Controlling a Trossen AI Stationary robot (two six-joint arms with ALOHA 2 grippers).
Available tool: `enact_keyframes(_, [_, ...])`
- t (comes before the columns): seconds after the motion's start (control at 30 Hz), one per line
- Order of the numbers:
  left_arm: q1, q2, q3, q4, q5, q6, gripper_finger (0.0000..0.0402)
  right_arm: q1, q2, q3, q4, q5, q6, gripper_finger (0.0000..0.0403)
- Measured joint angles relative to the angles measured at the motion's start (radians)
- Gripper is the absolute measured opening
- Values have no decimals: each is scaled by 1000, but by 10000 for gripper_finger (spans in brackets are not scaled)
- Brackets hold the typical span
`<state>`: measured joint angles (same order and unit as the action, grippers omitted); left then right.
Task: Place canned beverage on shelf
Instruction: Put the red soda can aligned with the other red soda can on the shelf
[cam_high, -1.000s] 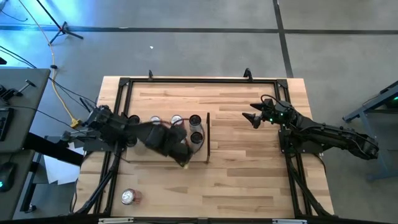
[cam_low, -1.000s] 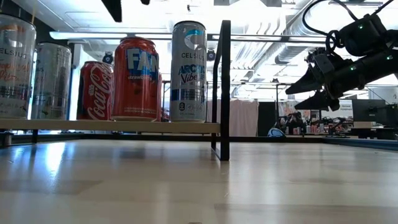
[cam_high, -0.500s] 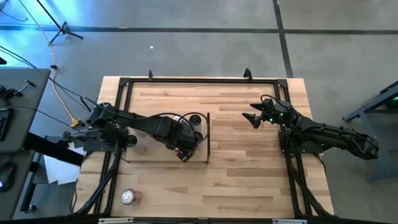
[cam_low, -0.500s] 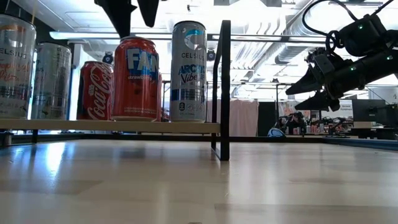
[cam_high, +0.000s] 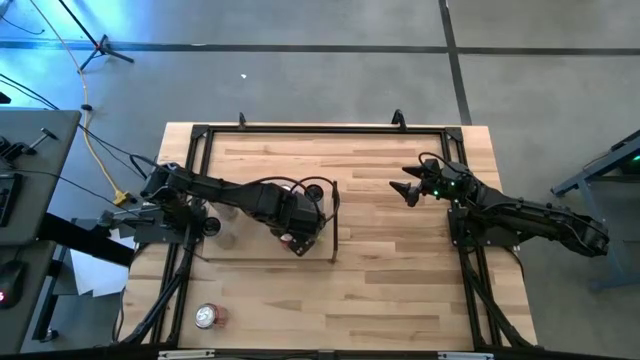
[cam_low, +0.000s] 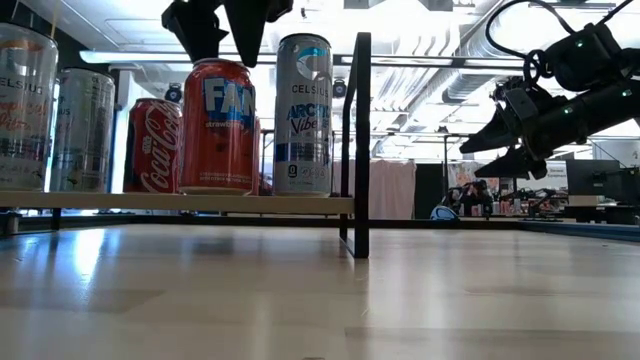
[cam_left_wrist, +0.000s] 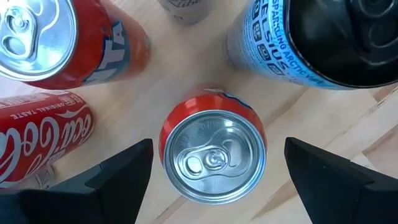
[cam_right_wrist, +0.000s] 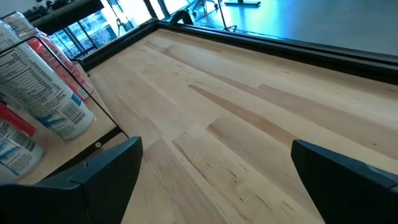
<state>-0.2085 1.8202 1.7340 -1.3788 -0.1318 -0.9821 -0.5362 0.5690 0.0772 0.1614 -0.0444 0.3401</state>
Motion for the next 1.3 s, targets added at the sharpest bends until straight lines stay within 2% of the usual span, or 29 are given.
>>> enact_keyframes(0.23, [0,0,0,-7,19,0,334,0,0,0,0,0,0,399])
enact_keyframes(0.53, [5,7,0,-13,28,-28,274,0,0,0,0,0,0,399])
enact_keyframes(0.73, [14,23,1,-12,40,-24,269,0,0,0,0,0,0,399])
enact_keyframes(0.87, [22,27,2,-12,45,-1,261,0,0,0,-2,0,0,399])
enact_keyframes(1.13, [34,27,3,-31,67,110,201,0,0,0,-4,0,0,399])
enact_keyframes(1.3, [34,27,3,-35,65,209,196,0,0,0,-6,0,0,399])
